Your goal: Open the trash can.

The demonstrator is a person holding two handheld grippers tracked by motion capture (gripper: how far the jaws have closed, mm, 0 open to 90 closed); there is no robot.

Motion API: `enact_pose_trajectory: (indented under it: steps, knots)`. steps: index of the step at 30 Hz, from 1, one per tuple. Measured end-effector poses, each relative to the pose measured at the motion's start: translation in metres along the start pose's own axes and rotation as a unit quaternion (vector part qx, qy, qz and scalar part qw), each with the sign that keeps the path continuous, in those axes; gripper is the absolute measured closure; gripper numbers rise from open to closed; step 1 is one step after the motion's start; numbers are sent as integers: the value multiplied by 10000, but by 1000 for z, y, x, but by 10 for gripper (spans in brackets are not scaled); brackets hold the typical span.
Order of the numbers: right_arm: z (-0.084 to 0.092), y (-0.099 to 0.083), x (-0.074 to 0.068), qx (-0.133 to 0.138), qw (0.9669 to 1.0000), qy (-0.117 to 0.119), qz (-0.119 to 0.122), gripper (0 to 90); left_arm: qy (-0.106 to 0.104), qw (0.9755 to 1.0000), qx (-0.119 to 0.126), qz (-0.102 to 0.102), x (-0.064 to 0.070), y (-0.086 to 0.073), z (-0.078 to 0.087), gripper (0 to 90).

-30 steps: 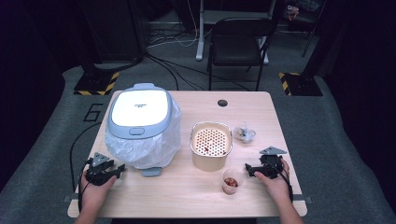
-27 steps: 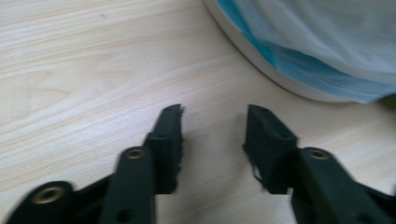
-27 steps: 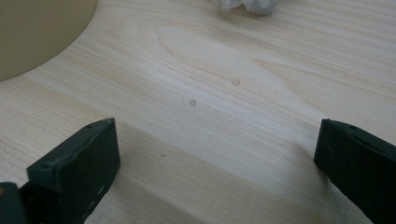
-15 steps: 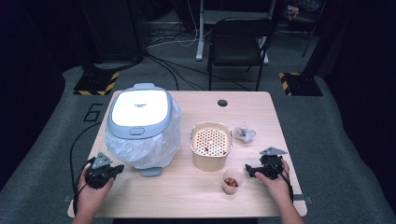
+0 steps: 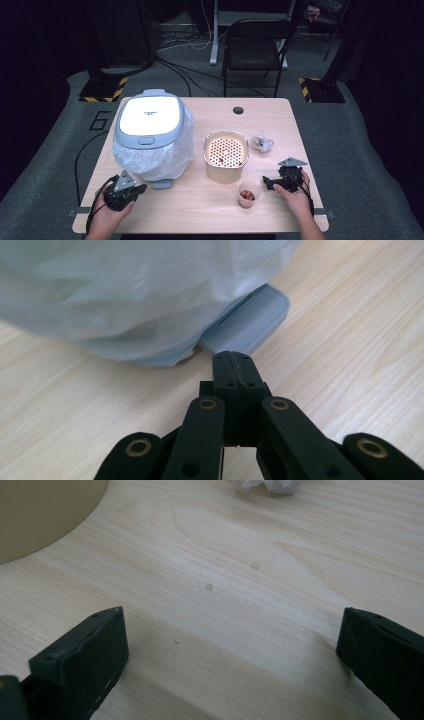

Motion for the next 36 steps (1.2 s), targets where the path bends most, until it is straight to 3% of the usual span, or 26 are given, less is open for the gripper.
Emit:
enact_pose_trajectory:
  steps: [2,5,6,8,9,10,11,13,16,19,20,22,25,29,32,36]
  knots:
    - [0,0,0,-3,10000,-2,-11,0,-53,10000,31,2,5,2,-4,900]
    - [0,0,0,-8,10000,-4,4,0,-106,9998,74,-178,11,7,-7,900]
    - [0,0,0,-6,10000,-3,18,0,-87,9997,153,-167,14,9,-8,900]
    - [0,0,0,-1,10000,1,2,0,-66,9998,178,54,22,10,-10,900]
    - [0,0,0,-2,10000,1,0,0,-368,9990,139,-198,21,13,-11,900]
    - [0,0,0,-2,10000,1,0,0,-115,9997,191,99,28,12,-12,900]
    - [0,0,0,-2,10000,-1,-3,0,-87,9998,135,71,30,13,-12,900]
    - [0,0,0,0,10000,-3,-8,0,-263,9995,160,-83,33,15,-15,900]
    - [0,0,0,-2,10000,-4,-12,0,-213,9996,190,-57,36,16,-17,900]
    - [0,0,1,-7,10000,3,31,0,-322,9994,145,-42,39,17,-14,900]
    - [0,0,0,0,10000,-2,-5,0,-253,9995,196,-62,42,16,-13,900]
    - [0,0,0,0,10000,-2,0,0,-313,9989,144,-321,42,16,-9,900]
    - [0,0,0,2,10000,-3,-7,0,-294,9991,201,-217,46,17,-2,900]
    - [0,0,0,-4,10000,-2,15,0,-332,9986,229,-330,47,24,7,900]
    - [0,0,1,-9,10000,2,34,0,-323,9981,284,-440,46,30,4,900]
    - [0,0,0,0,10000,-1,2,0,-432,9976,134,-532,39,33,-11,900]
Point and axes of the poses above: each handheld gripper's, and its own axes: z roughly backward along the jaws, y roughly out of its top, x roughly to its right, the point moved 1 cm from there along -z, roughly forward along the jaws, and after that the axes turned 10 degrees about x, right-handed, at the moved point
